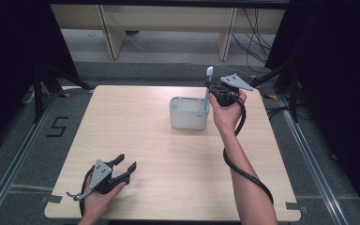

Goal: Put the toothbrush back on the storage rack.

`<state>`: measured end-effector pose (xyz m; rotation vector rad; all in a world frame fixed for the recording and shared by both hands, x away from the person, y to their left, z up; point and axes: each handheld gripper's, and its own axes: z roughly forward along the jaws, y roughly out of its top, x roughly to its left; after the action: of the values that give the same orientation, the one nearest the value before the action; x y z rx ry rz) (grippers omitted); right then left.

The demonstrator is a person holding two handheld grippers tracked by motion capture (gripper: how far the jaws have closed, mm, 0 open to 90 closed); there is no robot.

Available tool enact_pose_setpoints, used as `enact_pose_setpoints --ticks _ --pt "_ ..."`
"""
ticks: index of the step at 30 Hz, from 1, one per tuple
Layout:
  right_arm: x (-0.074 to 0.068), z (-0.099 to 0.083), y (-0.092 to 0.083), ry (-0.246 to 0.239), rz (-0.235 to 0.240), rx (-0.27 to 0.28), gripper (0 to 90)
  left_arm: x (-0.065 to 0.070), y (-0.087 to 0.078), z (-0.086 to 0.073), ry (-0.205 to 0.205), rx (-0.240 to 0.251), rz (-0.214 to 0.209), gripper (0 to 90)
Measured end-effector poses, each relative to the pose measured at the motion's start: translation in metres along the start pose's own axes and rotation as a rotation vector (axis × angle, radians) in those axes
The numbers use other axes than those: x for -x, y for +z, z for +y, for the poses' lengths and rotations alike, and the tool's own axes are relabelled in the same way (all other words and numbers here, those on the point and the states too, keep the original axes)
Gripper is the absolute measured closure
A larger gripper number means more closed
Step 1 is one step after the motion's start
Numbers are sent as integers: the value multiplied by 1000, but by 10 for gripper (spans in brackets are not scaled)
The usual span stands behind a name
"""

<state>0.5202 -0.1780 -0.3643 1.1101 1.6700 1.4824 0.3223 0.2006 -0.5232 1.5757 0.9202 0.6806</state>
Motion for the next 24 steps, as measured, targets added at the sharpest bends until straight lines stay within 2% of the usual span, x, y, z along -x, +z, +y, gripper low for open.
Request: enact_pose_setpoints --ticks 3,4,6,9,10,11,12,15,19,24 --pt "0 -1 1 3 -5 -3 856 0 0 0 -2 0 0 407" --pt "1 -2 1 -2 7 -1 855 0 0 0 -1 0 0 408" --pt "0 -3 1 12 -1 -10 855 0 0 0 -1 0 0 407" --pt "1 -6 2 -1 -3 -10 855 0 0 0 -1 1 0 408" --pt "0 -8 2 17 -2 -12 855 0 0 0 -1 1 0 407" --pt "2 -9 3 -2 0 -17 855 0 0 0 -1 2 0 408" --pt "1 -10 2 12 -4 -21 854 0 0 0 -1 1 0 408" --pt "1 -13 3 -1 2 -27 854 0 0 0 -1 0 0 408" --pt "1 -18 5 13 4 -41 854 0 0 0 0 3 -2 408" --pt "1 -25 6 6 -2 -57 853 0 0 0 0 3 -2 408"
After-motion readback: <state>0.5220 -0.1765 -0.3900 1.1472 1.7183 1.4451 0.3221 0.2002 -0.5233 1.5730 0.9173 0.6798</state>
